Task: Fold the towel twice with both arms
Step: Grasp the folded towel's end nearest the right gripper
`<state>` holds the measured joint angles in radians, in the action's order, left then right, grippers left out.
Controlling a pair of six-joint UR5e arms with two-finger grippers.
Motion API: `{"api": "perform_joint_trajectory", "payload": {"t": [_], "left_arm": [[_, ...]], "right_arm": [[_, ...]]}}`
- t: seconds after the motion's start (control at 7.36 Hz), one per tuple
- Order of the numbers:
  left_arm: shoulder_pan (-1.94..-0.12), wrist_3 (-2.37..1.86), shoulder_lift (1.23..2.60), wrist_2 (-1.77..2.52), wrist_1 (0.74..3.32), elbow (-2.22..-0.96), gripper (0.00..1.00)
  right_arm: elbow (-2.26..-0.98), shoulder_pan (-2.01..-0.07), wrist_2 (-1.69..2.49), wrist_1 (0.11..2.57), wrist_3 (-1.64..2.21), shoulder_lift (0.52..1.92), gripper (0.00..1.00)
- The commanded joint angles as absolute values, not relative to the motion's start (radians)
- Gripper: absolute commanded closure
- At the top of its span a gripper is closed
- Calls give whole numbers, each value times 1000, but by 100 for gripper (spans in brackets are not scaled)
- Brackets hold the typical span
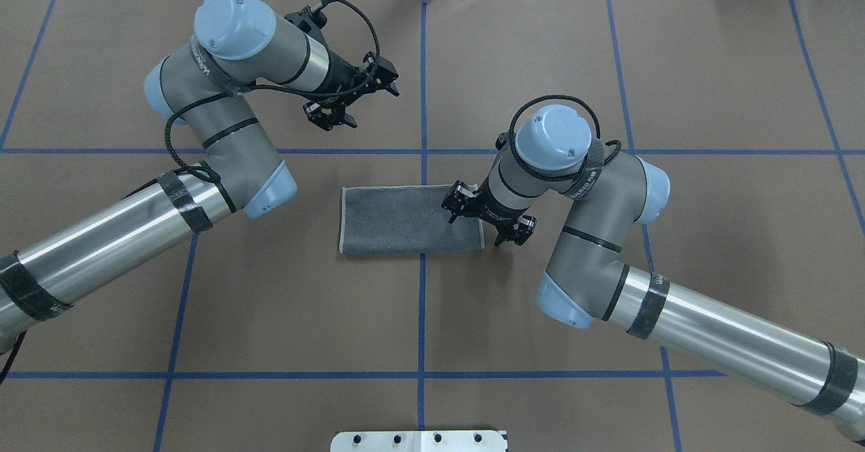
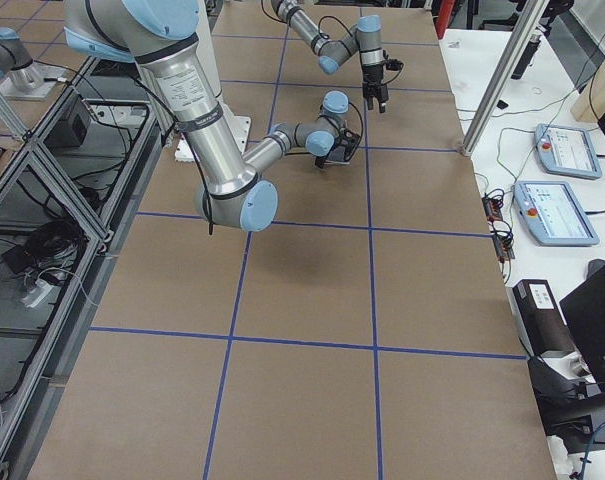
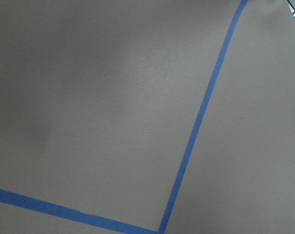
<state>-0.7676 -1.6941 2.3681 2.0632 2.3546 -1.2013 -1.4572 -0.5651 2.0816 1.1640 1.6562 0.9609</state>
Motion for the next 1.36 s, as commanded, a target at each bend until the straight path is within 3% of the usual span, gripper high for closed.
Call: {"api": "perform_joint_trajectory", "payload": {"t": [0.0,0.14,0.27,1.22], "left_arm": [[-767,-1692,2364,2063,2355,-1201,1],[-767,-1692,2362,2063,2355,-1201,1],[-767,-1692,2361,2063,2355,-1201,1],[-765,-1686,2361,2060,2355,-1201,1]], "right_arm": [[-1465,-561,2077,1166,1655,968,81],[-1466,-561,2077,1166,1654,968,96],[-1470,-561,2077,1166,1654,976,100],[-1580,-652,2232,1169,1655,1066,100]]}}
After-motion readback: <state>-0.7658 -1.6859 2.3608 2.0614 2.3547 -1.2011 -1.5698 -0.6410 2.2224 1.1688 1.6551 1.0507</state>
